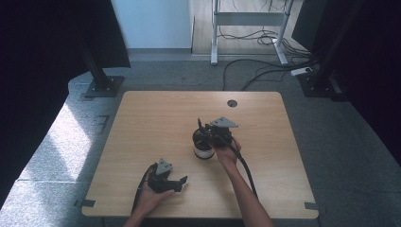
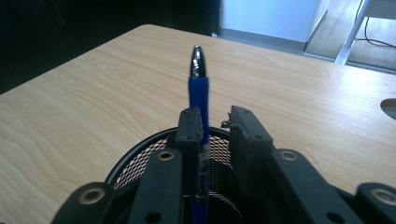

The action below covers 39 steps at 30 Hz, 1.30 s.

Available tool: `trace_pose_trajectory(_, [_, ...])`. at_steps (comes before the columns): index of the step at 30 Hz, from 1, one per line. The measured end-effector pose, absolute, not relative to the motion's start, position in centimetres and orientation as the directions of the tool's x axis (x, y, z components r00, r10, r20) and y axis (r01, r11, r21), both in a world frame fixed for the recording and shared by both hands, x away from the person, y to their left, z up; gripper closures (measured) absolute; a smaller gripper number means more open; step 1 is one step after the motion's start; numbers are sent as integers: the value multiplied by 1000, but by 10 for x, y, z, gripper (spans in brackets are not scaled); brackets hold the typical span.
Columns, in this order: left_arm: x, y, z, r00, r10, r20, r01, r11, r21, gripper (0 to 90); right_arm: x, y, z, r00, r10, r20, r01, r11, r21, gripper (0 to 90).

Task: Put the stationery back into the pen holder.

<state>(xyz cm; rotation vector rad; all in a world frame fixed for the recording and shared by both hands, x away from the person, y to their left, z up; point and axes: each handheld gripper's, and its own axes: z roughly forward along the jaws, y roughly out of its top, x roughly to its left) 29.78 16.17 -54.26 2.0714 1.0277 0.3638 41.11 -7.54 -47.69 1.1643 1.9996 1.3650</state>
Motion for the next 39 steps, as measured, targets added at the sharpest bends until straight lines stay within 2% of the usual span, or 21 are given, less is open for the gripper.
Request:
trace_pose_trajectory(9, [298, 162, -543, 632, 771, -81, 547, -369, 751, 156, 399, -80, -473, -551, 831, 75, 362, 157, 919, 496])
trace_pose_trajectory(14, [298, 163, -543, 630, 773, -78, 548, -371, 750, 156, 387, -86, -471, -541, 838, 68, 348, 149, 926, 413])
trace_pose_trajectory(25, [299, 164, -543, 630, 774, -72, 550, -379, 744, 156, 358, -113, -477, -554, 828, 83, 365, 152, 918, 379])
trace_pose_trajectory(39, [301, 169, -543, 613, 787, -73, 558, -365, 745, 158, 316, -154, -511, -534, 838, 115, 418, 143, 897, 383])
